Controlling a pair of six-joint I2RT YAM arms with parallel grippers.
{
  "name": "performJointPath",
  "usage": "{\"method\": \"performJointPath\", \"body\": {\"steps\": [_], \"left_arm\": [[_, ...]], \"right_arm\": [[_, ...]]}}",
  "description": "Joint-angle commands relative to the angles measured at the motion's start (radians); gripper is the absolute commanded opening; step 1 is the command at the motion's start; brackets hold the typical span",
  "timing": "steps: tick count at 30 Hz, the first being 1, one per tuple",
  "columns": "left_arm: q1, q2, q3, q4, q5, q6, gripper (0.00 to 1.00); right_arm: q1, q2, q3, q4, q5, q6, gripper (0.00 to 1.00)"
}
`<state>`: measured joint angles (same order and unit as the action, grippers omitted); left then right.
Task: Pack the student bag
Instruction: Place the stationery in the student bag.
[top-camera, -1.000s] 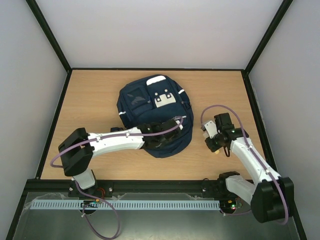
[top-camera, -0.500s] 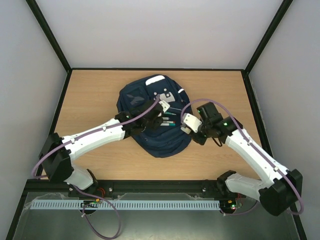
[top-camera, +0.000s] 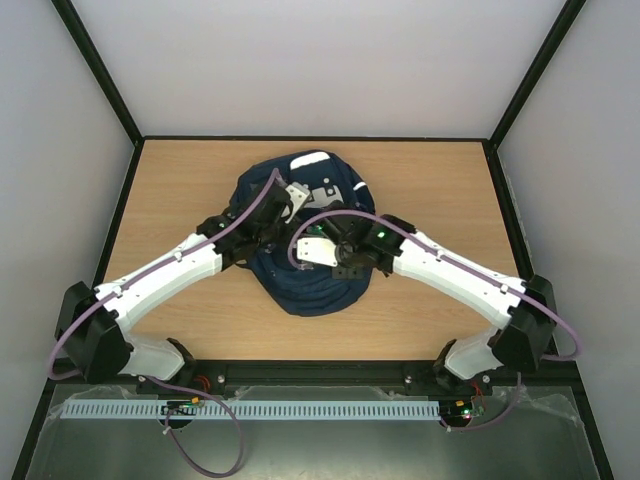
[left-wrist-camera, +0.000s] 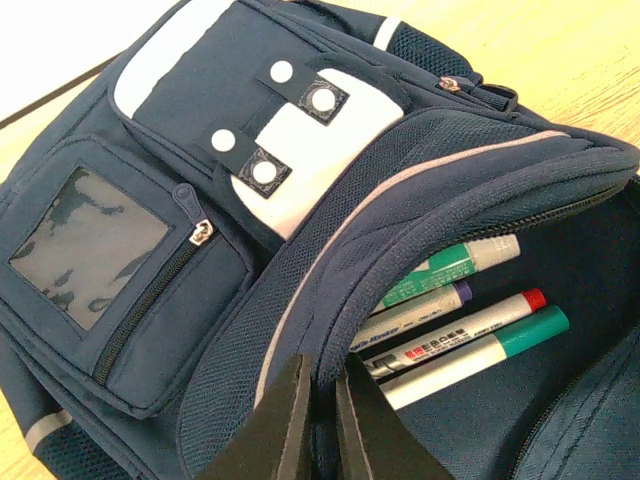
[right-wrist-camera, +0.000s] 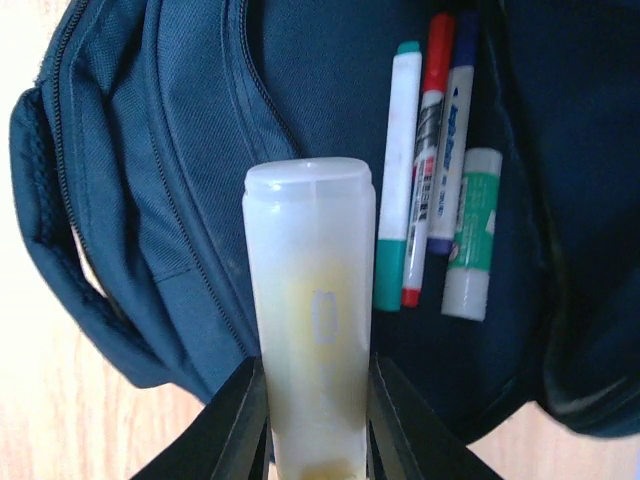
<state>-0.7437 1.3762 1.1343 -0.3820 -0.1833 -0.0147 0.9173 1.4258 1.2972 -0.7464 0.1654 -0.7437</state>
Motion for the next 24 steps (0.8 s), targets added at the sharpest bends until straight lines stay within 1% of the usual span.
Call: {"method": "performJointPath", "body": {"steps": [1,7,17,24], "left_arm": [[0.042,-0.06,-0.01,0.098,0.034,-0.038,0.02],[0.079,-0.067,-0.029,0.112,0.083,-0.054,0.02],[0.099,-0.082,-0.047,0.127,0.115,-0.062,0.02],[0.102,-0.078,-0.048,0.126,0.13,-0.064,0.02]], "right_arm": [[0.07,0.065,0.074,-0.011,0.147,-0.094,0.01],[0.126,0.134,0.09,0.079,0.216,-0.151,0.01],[0.128,0.219,0.061,0.187,0.247,-0.189,0.01],[0.127,0.284,0.031,0.276,0.302,-0.228,0.01]]}}
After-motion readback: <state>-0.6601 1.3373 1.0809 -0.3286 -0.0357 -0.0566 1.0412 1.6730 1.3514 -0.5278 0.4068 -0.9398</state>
